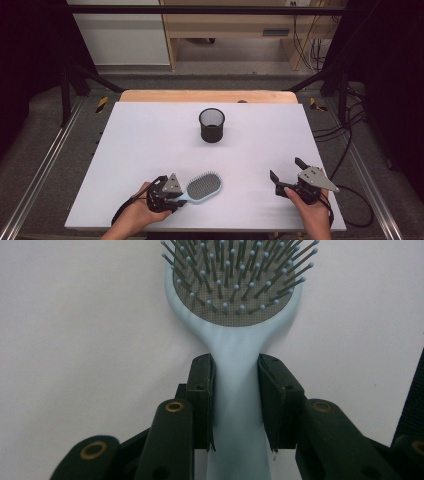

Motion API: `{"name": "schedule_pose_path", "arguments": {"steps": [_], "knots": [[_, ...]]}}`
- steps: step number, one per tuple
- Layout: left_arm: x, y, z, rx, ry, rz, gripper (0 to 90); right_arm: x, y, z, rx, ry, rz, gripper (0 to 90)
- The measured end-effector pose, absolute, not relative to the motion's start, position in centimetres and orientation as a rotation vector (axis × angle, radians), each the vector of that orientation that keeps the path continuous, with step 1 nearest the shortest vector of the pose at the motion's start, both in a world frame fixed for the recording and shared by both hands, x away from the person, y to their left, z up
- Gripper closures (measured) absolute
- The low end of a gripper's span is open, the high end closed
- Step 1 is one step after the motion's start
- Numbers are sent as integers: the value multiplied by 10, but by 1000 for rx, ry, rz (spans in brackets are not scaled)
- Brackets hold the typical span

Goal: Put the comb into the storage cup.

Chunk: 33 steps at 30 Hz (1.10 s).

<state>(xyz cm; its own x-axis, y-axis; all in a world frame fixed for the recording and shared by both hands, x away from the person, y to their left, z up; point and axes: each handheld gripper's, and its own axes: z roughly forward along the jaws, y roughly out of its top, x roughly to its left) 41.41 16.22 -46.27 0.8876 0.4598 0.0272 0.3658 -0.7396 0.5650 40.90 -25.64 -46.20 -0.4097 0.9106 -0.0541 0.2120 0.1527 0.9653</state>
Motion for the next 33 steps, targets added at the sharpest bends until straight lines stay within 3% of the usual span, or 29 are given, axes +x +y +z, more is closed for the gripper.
{"name": "schedule_pose_path", "arguments": {"steps": [20,33], "knots": [[422,163,-446,2337,603,356,696,409,-253,-463,1074,1758,1302,40],[443,139,-448,2221,603,433,697,415,-239,-462,1093,1818,1331,58]]}}
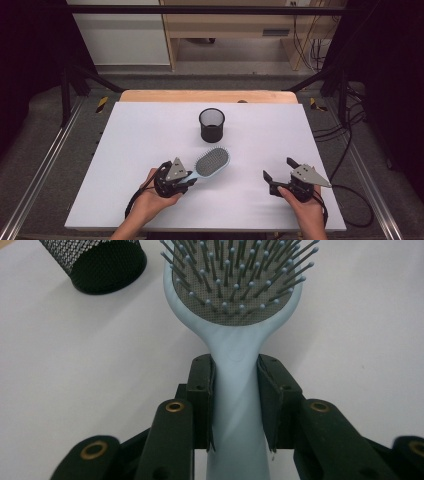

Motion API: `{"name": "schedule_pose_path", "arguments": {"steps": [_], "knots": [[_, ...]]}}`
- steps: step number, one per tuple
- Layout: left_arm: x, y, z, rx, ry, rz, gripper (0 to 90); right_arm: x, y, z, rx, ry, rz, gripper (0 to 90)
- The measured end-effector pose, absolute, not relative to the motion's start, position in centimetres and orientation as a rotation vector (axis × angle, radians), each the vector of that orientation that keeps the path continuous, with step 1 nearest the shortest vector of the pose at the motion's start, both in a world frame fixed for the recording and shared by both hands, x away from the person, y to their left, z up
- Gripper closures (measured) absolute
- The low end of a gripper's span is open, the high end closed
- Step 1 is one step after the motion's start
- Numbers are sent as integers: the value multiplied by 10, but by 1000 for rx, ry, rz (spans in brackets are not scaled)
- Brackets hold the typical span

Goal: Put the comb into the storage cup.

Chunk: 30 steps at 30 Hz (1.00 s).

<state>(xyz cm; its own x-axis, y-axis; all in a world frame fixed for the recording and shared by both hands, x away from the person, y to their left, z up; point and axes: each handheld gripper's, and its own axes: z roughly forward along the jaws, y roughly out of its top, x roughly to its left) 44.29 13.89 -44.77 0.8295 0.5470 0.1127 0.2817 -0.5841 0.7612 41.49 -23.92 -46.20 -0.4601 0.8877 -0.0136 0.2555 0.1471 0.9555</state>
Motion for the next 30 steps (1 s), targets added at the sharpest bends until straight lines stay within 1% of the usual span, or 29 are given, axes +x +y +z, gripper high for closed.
{"name": "schedule_pose_path", "arguments": {"steps": [8,10,13,19,26,30], "knots": [[450,127,-448,2168,583,496,697,412,-218,-454,1092,1841,1403,57],[449,129,-448,2133,586,516,697,413,-215,-453,1093,1843,1408,58],[449,138,-445,2066,619,542,697,414,-204,-446,1106,1861,1450,56],[445,148,-443,1984,653,592,697,419,-177,-431,1117,1864,1564,49],[440,154,-440,1940,661,615,697,429,-144,-422,1158,1850,1696,39],[439,157,-439,1918,663,625,697,433,-133,-419,1172,1842,1751,34]]}}
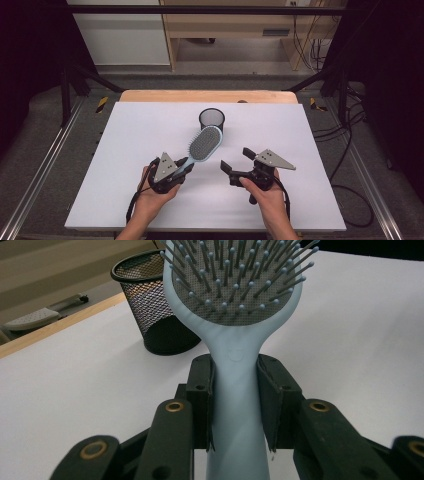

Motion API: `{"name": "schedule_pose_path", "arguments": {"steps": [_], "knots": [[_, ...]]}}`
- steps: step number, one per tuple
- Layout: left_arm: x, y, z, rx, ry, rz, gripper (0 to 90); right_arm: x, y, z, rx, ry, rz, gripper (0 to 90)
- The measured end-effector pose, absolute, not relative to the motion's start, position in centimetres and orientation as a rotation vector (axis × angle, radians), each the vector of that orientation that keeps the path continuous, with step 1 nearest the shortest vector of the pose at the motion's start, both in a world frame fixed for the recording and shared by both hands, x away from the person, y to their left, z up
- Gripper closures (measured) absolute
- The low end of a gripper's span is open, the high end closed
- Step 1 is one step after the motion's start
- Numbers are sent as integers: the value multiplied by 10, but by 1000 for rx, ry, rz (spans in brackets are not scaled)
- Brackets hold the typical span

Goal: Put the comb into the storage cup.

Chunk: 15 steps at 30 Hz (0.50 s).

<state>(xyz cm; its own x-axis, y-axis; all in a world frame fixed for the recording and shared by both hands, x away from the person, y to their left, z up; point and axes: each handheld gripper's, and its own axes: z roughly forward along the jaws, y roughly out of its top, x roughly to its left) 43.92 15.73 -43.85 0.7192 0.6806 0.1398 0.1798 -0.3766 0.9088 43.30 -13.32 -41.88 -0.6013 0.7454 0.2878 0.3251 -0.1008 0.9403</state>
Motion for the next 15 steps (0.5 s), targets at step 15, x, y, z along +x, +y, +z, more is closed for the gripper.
{"name": "schedule_pose_path", "arguments": {"steps": [15], "knots": [[438,157,-437,1877,653,612,697,446,-103,-411,1222,1847,1872,18]]}}
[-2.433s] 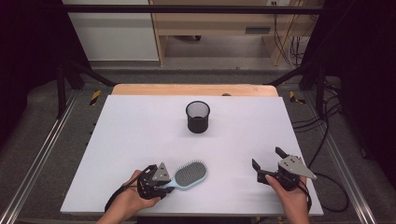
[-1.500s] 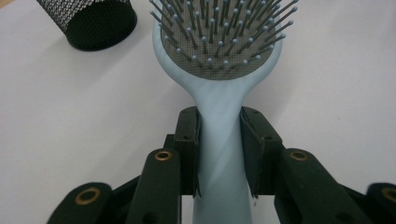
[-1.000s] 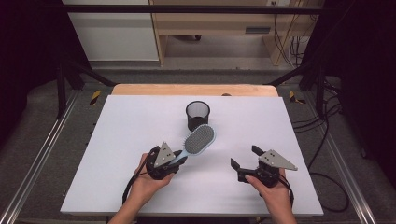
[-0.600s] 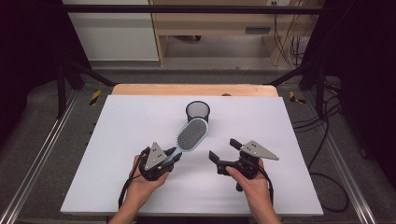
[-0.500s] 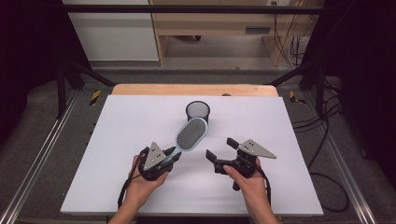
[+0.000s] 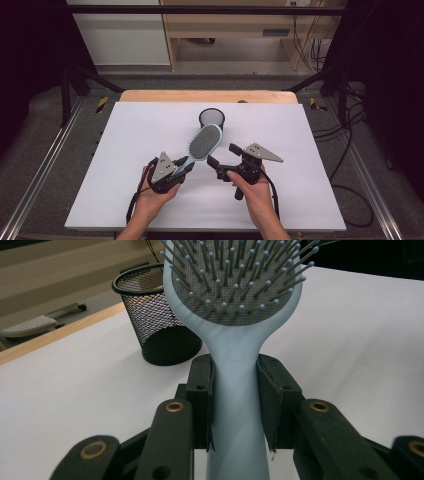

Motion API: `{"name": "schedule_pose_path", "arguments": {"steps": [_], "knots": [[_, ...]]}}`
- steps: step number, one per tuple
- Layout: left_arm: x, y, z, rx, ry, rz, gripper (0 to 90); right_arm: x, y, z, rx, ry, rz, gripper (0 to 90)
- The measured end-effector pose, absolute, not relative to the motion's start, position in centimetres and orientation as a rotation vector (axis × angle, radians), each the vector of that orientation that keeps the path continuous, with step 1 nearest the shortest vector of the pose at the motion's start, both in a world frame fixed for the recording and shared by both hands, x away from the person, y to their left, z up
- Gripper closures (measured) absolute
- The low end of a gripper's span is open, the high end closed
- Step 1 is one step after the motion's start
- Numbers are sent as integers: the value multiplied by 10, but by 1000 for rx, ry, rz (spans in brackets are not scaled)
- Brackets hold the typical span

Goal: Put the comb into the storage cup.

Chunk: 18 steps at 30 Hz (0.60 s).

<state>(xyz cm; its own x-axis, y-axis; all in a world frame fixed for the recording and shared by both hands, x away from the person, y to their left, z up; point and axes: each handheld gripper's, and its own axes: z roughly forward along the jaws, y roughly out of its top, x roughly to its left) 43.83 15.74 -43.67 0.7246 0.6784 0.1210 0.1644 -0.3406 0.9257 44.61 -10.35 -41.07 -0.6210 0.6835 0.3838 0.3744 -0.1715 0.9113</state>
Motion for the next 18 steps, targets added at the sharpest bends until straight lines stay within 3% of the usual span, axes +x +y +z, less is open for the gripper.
{"name": "schedule_pose_path", "arguments": {"steps": [10,18], "knots": [[437,160,-436,1862,655,615,697,456,-86,-411,1258,1852,1960,31],[434,160,-433,1848,641,631,696,464,-72,-408,1302,1851,1990,97]]}}
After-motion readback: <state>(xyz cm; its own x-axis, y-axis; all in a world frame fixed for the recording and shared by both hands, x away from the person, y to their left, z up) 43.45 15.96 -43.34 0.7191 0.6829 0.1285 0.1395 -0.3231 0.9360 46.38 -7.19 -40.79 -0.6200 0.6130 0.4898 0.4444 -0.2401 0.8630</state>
